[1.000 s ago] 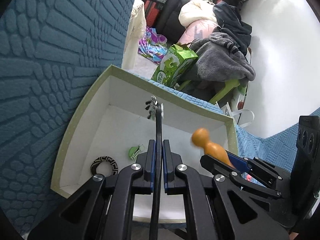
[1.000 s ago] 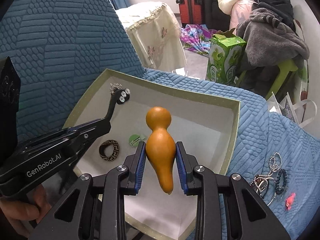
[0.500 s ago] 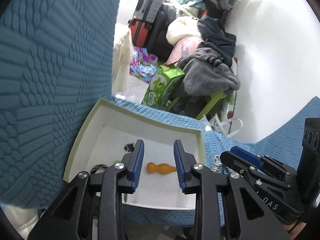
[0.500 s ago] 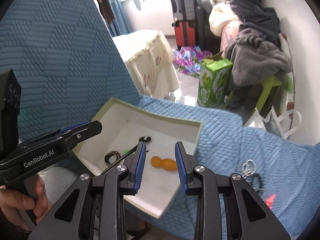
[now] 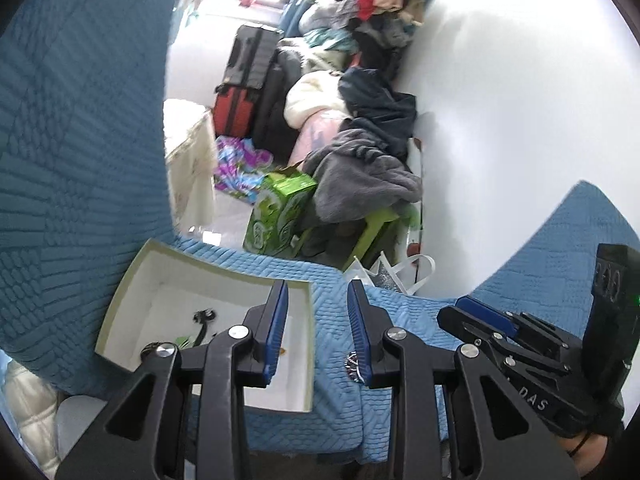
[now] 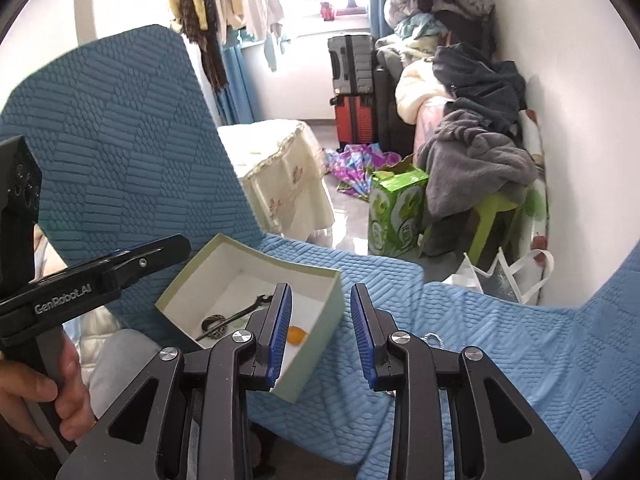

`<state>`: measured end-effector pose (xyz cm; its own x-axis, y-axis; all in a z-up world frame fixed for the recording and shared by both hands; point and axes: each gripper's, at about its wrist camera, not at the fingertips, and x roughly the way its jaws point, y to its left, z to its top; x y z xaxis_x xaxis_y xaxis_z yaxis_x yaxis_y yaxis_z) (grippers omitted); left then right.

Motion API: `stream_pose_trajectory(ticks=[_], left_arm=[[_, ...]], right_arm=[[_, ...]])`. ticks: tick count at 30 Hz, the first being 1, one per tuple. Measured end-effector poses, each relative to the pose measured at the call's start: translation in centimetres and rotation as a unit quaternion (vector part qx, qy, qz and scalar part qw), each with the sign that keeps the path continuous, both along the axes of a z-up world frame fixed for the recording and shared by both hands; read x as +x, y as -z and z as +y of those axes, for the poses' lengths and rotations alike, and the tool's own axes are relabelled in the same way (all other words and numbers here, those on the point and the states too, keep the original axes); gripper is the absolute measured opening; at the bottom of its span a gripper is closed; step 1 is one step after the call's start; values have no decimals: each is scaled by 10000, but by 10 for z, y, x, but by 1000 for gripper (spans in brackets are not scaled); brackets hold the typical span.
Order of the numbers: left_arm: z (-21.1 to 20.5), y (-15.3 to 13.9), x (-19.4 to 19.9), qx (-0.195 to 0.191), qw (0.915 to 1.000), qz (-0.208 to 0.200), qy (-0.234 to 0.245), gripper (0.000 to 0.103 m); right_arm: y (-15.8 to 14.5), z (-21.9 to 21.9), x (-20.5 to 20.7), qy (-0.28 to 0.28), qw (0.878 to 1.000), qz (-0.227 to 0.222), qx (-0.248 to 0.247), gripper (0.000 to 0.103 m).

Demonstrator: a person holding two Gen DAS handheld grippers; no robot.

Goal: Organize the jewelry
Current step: 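Move both open grippers back over the remaining jewelry, then grasp the black pin with the left gripper while the right grasps the pink hat clip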

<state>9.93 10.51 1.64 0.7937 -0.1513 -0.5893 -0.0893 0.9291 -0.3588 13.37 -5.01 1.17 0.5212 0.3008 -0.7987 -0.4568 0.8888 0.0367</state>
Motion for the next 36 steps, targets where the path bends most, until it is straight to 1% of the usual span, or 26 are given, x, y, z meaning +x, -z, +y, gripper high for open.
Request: stream_pose_trajectory(ticks=[3,8,10,12,15,17,22,24,29,31,33,35,36], left_arm=[[-17,-3,0,79,9998,-129,122,31],[-43,6,3,4,9989,-246,390,31],[-54,11,2,-7,9984,-348,445,31],[-71,21,6,-11,9967,-489,644,31],[-97,36,14,103,9950,-448,885,31],[-111,50,22,135,9940,-288,1048,31],[-138,89,42,42,9897,113,1427,31],[-147,101,48,132,9878,250,1534,31],[-165,131,68,203,9786,601,1956,31],[-173,144,80,297,9734,815,2121,31],[-179,153,87,337,9703,882,2226,31],[-184,163,97,339,9644,1030,2413,31],[-187,167,102,395,9616,1083,2492,31]], right_arm=[[-3,-22,-3,188,9998,-79,16,29],[-3,-58,-11,432,9988,-248,2,29],[2,-72,-14,537,9981,-306,-46,29],[11,-86,-16,683,9970,-356,-101,30],[31,-112,-19,894,9957,-236,-105,31],[43,-126,-20,994,9949,-150,-117,31],[70,-163,-23,1230,9923,-10,-141,31],[80,-176,-21,1317,9911,152,-124,31],[107,-196,-15,1449,9879,529,-140,33],[118,-201,-10,1493,9862,704,-123,34],[128,-206,-3,1532,9841,887,-107,34],[140,-209,4,1527,9821,1098,-83,34],[146,-212,8,1516,9806,1245,27,34]])
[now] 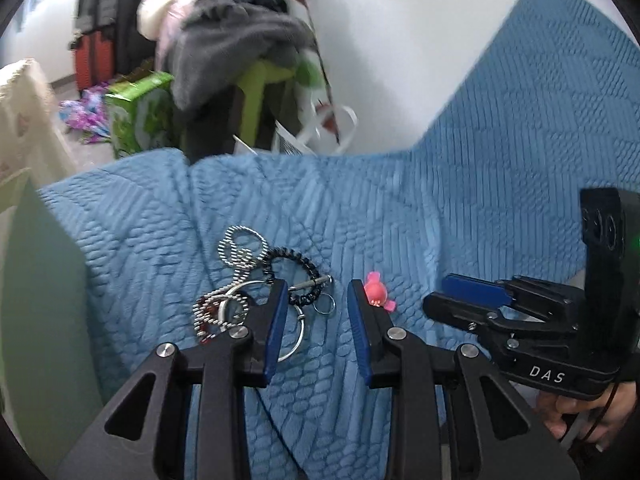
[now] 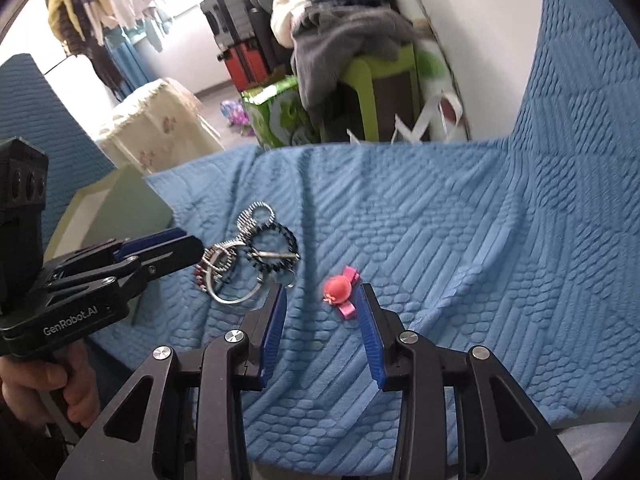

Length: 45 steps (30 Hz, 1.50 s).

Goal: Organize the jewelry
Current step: 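Grasp the black pin with the left gripper while the right grasps the pink hat clip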

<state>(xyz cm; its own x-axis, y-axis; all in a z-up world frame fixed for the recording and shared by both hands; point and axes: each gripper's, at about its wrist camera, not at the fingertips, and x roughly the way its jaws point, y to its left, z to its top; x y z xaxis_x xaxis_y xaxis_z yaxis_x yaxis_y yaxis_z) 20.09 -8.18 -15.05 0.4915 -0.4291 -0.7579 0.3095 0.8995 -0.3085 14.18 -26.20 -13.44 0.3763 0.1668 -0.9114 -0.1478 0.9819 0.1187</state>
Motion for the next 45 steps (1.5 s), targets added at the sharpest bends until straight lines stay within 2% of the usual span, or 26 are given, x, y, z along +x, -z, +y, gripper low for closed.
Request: stream_pose_trajectory(ticks=[3,9,11,13,16,18,21,28,33,36,39,41,42,45], left_arm=[[-6,9,13,193,9993,105,299,31],[-14,15,27,481,9966,127,657,31],[-14,15,32,476,9961,155,724,31],[-10,15,36,313,9963,209,771,31],[-8,19,42,210,9958,293,839,31],[-11,22,43,294,9949,291,915,30],[-19,25,42,365,9926,324,1109,18],[-26,35,46,792,9886,317,1243,18],[-28,43,46,833,9862,469,1351,18],[-35,48,44,1049,9836,411,1409,18],[-34,48,46,998,9852,464,1311,18],[-34,49,46,935,9864,477,1266,13],[-34,50,45,901,9866,506,1261,7],[-34,49,41,735,9877,548,1263,4]], right_arm=[[19,-4,10,85,9995,286,59,34],[43,1,20,50,9984,492,-280,34],[49,3,24,39,9980,536,-344,34],[53,7,27,-6,9978,537,-394,34],[60,10,30,-27,9971,598,-463,28],[62,13,30,-77,9965,538,-635,22],[62,14,28,-111,9960,522,-720,21],[60,1,27,140,9966,617,-522,21],[57,-6,23,263,9966,642,-438,21],[56,-6,20,248,9967,664,-396,21],[56,-5,20,270,9967,681,-337,21],[55,-7,21,291,9967,689,-307,21],[55,-8,21,303,9967,693,-290,21],[54,-9,20,328,9967,687,-273,21]])
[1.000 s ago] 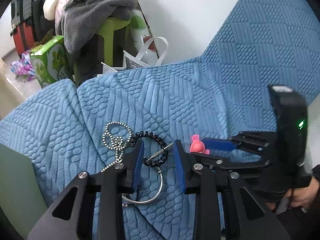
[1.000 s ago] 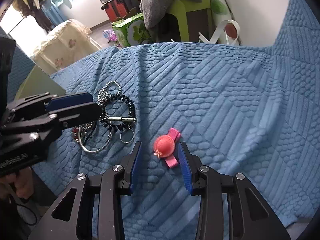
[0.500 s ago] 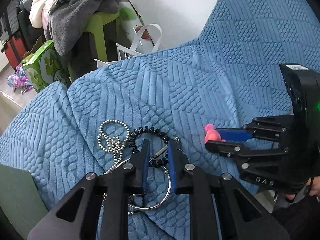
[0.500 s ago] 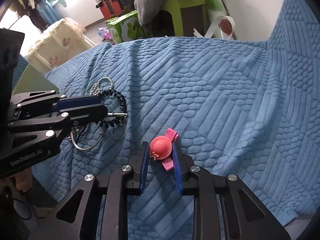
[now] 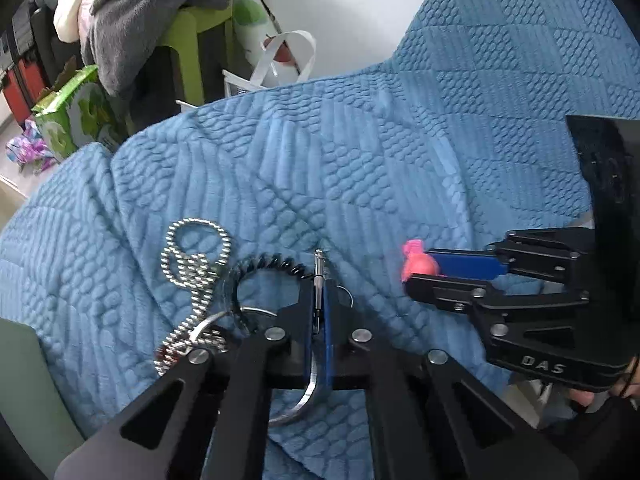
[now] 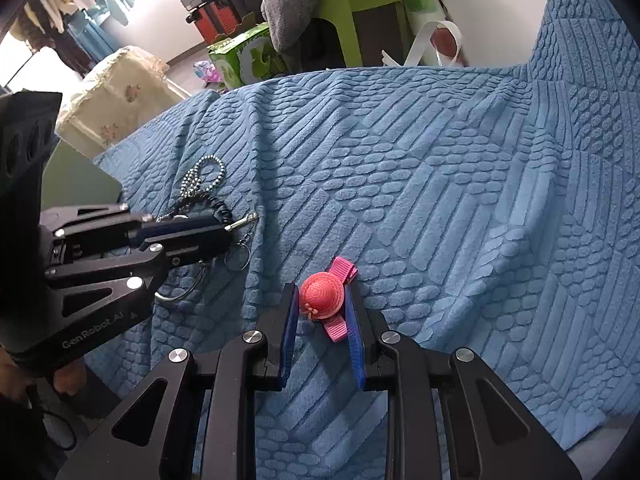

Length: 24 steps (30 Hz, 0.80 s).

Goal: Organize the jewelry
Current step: 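Grasp the black pin with the left gripper while the right grasps the pink hat clip, then carry the black pin and pink clip over the green box with both grippers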

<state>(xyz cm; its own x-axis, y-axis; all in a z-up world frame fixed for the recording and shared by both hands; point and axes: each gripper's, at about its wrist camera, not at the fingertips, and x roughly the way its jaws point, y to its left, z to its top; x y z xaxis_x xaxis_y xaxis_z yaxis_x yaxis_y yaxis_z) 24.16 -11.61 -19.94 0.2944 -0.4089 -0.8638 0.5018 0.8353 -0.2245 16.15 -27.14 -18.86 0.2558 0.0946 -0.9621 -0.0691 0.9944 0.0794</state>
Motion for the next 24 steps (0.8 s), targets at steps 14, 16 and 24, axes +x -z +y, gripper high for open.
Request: stream_pose_trajectory(ticks=[14,16,24], left_arm=[[24,-22,-11,-671,9930,182,-960,4],[29,-24,-16,-750,9913,210,-1065,4],[50,-45,-39,-1013,9843,141,-1441,4]], right_arm=[[-23,6,-13,-21,9995,-313,-49,21],[-26,9,-14,-63,9993,-358,-117,21],[-38,28,-26,-211,9984,-499,-157,21]])
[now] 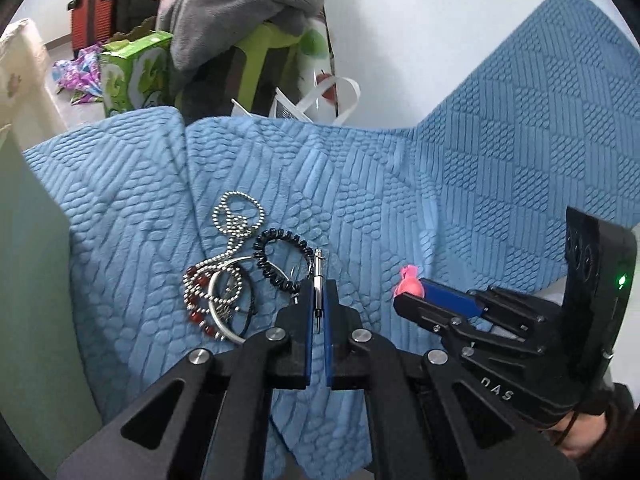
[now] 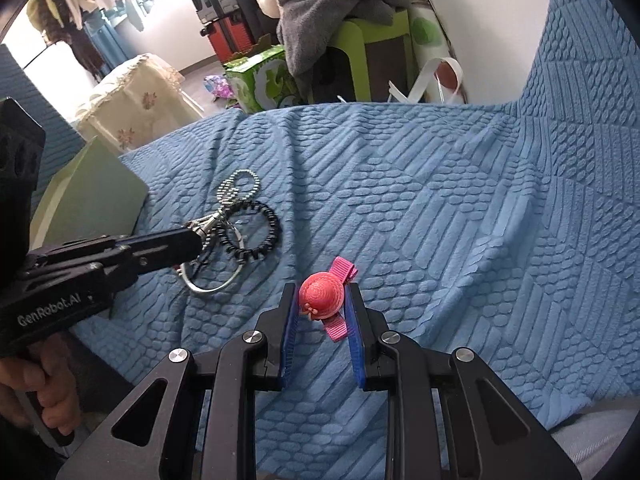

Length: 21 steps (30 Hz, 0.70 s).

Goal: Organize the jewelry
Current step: 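Carry the black pin and pink clip over the green box with both grippers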

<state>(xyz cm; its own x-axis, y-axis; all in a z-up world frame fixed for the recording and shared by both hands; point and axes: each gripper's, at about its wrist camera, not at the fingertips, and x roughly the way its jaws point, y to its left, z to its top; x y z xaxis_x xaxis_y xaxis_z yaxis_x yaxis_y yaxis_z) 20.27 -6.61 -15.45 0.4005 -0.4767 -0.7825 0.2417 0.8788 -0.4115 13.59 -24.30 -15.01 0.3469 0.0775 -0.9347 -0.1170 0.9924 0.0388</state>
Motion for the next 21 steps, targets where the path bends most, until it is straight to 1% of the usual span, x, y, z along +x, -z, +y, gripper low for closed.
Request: stream_pose_trajectory(ticks=[5,7,10,13,17,21], left_arm=[[13,-16,-10,41,9998,-91,-158,4],[14,-22,-12,191,9997,27,-152,4],[12,-34,-17,365,9992,-129,-91,4],[17,-49,-18,253,9993,-270,-108,4],[26,-68,-23,374,9980,-482,-146,4],[46,-93,-34,323,9966,-717,-245,4]], right_arm=[[-10,13,-9,-46,9999,-109,33,21],[-16,17,-12,-17,9999,-155,64,21],[-25,27,-10,130,9994,-311,97,21],[-35,40,-10,108,9989,-412,195,21],[-52,58,-12,-18,9983,-566,138,21],[-79,68,-9,-19,9963,-795,322,21]])
